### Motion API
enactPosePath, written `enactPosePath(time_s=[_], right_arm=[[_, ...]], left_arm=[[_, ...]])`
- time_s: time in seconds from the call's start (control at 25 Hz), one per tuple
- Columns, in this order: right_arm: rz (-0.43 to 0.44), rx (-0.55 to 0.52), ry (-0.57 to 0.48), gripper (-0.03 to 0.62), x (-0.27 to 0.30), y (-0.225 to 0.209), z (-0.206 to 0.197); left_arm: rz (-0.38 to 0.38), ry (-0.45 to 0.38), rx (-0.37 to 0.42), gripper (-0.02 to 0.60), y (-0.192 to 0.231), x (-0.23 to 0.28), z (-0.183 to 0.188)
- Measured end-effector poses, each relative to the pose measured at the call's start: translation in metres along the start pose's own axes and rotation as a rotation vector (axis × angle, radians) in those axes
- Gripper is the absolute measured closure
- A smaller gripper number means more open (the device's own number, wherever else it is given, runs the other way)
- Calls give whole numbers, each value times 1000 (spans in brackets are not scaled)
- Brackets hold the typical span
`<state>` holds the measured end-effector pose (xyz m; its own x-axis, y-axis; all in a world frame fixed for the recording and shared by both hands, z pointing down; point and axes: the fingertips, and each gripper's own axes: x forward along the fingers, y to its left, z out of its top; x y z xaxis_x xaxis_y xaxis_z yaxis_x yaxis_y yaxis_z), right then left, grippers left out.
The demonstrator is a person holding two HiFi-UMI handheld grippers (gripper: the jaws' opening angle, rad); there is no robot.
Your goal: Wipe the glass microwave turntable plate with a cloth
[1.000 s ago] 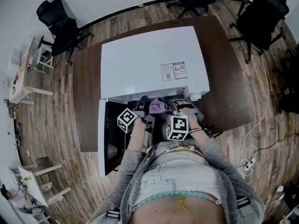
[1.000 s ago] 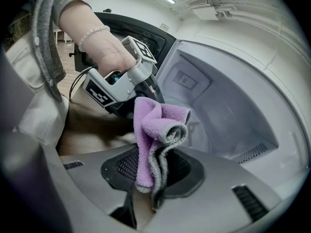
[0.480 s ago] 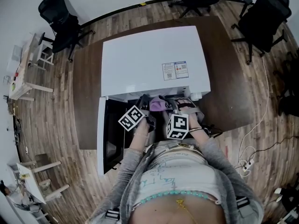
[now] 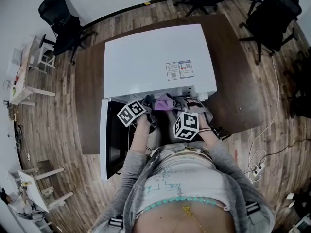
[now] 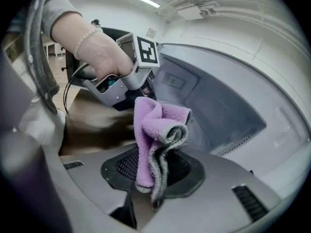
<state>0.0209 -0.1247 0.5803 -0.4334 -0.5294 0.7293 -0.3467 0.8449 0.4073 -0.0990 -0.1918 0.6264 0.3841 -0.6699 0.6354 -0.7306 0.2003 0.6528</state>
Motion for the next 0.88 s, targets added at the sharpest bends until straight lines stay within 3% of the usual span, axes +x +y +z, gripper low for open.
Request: enactPosePath(time_s=[0.08, 0.2, 0.32, 0.4, 0.64, 0.76, 0.88], right_arm=[[48, 35, -84, 477, -6, 0, 9], [91, 6, -163, 477, -14, 5, 20], [116, 8, -194, 477, -20, 4, 24], [131, 31, -211, 477, -24, 2, 24], [152, 83, -259, 477, -35, -4, 25], [144, 82, -270, 477, -40, -6, 25], [129, 90, -274, 477, -44, -9, 23]], left_arm=[[6, 63, -6, 430, 0, 1, 1], [59, 108, 146, 445, 6, -4, 1], [114, 91, 287, 448, 12, -7, 10], [118, 77, 339, 451, 12, -7, 14], [109, -22, 405, 457, 11, -14, 19], [105, -54, 425, 508, 8, -20, 20], [35, -45, 358, 515, 0, -27, 8]])
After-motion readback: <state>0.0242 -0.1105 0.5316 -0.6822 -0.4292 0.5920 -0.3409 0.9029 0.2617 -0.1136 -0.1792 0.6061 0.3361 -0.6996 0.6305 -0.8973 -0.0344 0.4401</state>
